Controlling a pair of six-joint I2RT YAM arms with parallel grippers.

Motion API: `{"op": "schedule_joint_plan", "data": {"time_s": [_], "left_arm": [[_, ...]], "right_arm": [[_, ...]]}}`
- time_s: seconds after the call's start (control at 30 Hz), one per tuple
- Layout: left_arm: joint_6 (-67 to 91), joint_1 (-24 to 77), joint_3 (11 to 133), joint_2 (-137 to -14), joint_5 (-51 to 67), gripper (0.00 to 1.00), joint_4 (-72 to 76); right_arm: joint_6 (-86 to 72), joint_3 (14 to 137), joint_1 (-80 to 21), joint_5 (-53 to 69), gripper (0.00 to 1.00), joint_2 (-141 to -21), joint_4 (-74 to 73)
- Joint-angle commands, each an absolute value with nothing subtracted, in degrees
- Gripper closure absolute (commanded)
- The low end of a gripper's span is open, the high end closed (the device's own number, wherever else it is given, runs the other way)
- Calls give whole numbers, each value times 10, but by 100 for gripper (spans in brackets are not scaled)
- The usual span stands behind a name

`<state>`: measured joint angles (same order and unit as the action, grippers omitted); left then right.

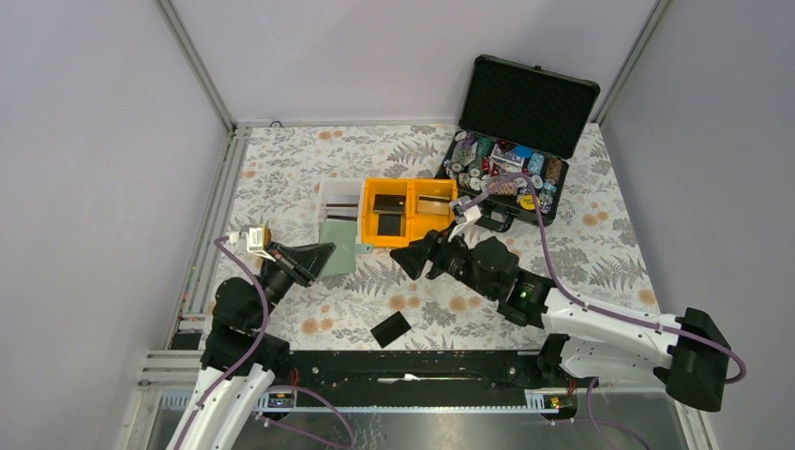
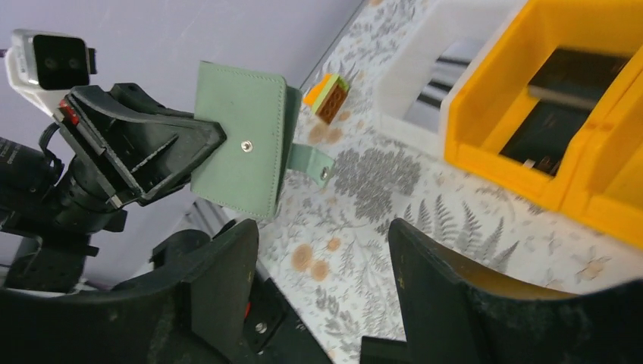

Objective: Put the credit cards into the card holder

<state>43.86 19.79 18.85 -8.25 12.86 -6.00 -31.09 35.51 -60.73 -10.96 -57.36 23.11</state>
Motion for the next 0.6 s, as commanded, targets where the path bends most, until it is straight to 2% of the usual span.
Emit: {"op": "schedule_joint_plan", "data": {"time_s": [0.0, 0.27, 0.57], "left_arm": [[403, 199, 197, -83, 132, 100, 10], [406, 198, 192, -91, 151, 100, 14], [423, 198, 182, -82, 158, 100, 13]], "right_arm": [[-468, 382, -574, -3, 33, -619, 260], [-486, 418, -562, 65, 44, -706, 287], [-486, 435, -550, 69, 58, -753, 314]]}}
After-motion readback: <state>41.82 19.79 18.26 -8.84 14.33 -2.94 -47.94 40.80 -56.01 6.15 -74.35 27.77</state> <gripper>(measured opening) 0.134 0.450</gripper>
